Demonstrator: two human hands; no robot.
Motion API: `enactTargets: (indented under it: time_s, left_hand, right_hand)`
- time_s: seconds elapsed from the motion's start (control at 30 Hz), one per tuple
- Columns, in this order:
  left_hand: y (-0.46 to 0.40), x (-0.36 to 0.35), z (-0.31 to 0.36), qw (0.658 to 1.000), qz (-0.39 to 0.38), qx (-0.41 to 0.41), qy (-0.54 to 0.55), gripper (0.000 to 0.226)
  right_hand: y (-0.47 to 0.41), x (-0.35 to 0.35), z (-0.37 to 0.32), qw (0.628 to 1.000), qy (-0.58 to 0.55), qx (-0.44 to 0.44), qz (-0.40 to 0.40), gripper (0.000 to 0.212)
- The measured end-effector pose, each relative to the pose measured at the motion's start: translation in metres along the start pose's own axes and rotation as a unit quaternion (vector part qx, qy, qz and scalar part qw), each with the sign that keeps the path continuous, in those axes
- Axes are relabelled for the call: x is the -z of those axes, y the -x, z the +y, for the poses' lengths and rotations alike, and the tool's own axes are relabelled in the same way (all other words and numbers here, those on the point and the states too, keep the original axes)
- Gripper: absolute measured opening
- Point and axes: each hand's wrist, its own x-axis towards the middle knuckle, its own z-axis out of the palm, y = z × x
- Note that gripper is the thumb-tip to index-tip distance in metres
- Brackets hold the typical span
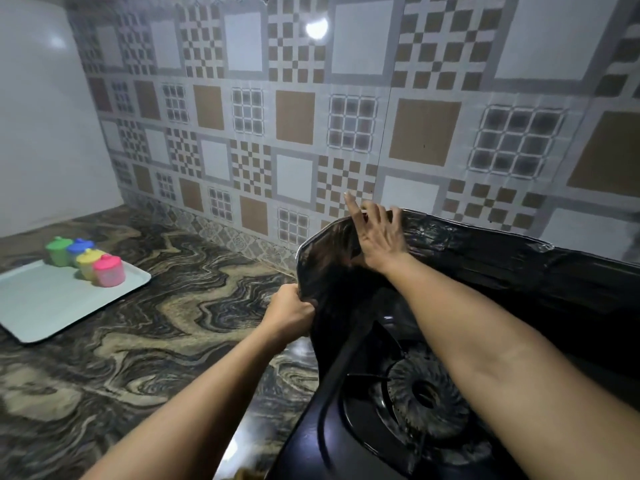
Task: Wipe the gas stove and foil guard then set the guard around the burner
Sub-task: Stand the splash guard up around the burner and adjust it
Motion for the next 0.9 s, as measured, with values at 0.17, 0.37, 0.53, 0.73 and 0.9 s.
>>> enactTargets:
  time_s: [0.17, 0.37, 0.53, 0.73, 0.9]
  left_hand:
    - [0.007, -0.011, 0.003, 1.000, -0.013, -0.012, -0.006, 0.026]
    - [0.021, -0.021, 0.018, 0.987, 0.024, -0.061, -0.144, 0.021]
    - [0.036, -0.033, 0.028, 0.979, 0.030, -0.081, -0.186, 0.029]
    - [0.041, -0.046, 0.023, 0.969, 0.028, -0.091, -0.228, 0.023]
    - [0.041, -0.047, 0.022, 0.967, 0.041, -0.082, -0.236, 0.022]
  right_hand:
    - [0.003, -0.015, 0.002, 1.000, 0.014, -0.019, 0.018, 0.138]
    - [-0.005, -0.002, 0.018, 0.999, 0.028, 0.031, 0.023, 0.092]
    - [-0.011, 0.015, 0.036, 0.998, -0.014, 0.064, 0.013, 0.059]
    - [-0.011, 0.025, 0.053, 0.996, -0.081, 0.035, -0.011, 0.025]
    - [-0.009, 0.036, 0.055, 0.995, -0.087, 0.018, -0.040, 0.022]
